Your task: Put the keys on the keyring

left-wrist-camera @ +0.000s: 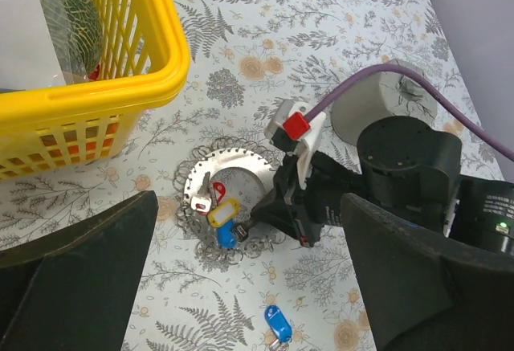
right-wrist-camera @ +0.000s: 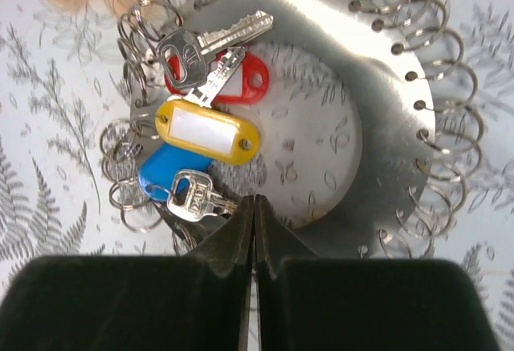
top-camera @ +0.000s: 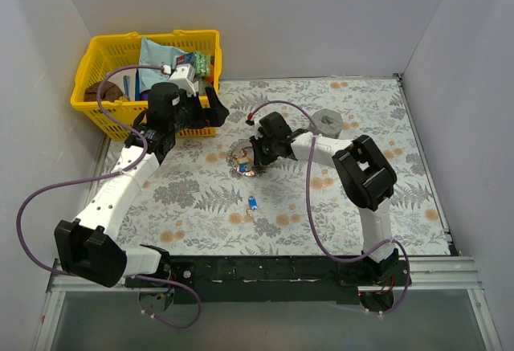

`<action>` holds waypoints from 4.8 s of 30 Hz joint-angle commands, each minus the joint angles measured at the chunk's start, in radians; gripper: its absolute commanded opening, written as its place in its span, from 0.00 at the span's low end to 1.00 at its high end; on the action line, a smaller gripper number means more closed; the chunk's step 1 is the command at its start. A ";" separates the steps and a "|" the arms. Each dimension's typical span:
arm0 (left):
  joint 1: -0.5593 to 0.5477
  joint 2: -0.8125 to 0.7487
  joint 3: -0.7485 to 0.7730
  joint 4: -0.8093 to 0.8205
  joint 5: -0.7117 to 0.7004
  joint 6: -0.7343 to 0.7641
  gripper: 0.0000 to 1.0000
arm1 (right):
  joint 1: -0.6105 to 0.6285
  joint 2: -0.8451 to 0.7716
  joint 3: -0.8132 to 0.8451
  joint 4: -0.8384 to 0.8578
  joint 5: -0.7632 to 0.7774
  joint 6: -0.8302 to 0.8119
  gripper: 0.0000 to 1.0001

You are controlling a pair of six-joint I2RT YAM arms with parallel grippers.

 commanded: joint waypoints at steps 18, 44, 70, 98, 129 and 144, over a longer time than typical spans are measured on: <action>0.006 -0.055 -0.035 -0.042 -0.047 -0.041 0.98 | -0.001 -0.325 -0.132 0.054 -0.075 0.077 0.20; 0.008 -0.382 -0.509 0.024 0.181 -0.295 0.98 | 0.098 -0.957 -0.771 0.120 0.030 0.125 0.80; -0.228 -0.056 -0.435 -0.058 -0.049 -0.262 0.98 | 0.106 -0.908 -0.770 0.192 0.027 0.087 0.81; -0.549 0.346 -0.239 -0.098 -0.313 -0.259 0.69 | -0.020 -0.979 -0.826 0.207 0.070 0.108 0.81; -0.520 0.431 -0.315 -0.499 -0.527 -0.567 0.24 | -0.078 -0.651 -0.592 0.258 -0.026 0.034 0.81; -0.396 0.176 -0.254 -0.428 -0.530 -0.516 0.94 | -0.057 -0.232 -0.224 0.175 -0.106 -0.002 0.36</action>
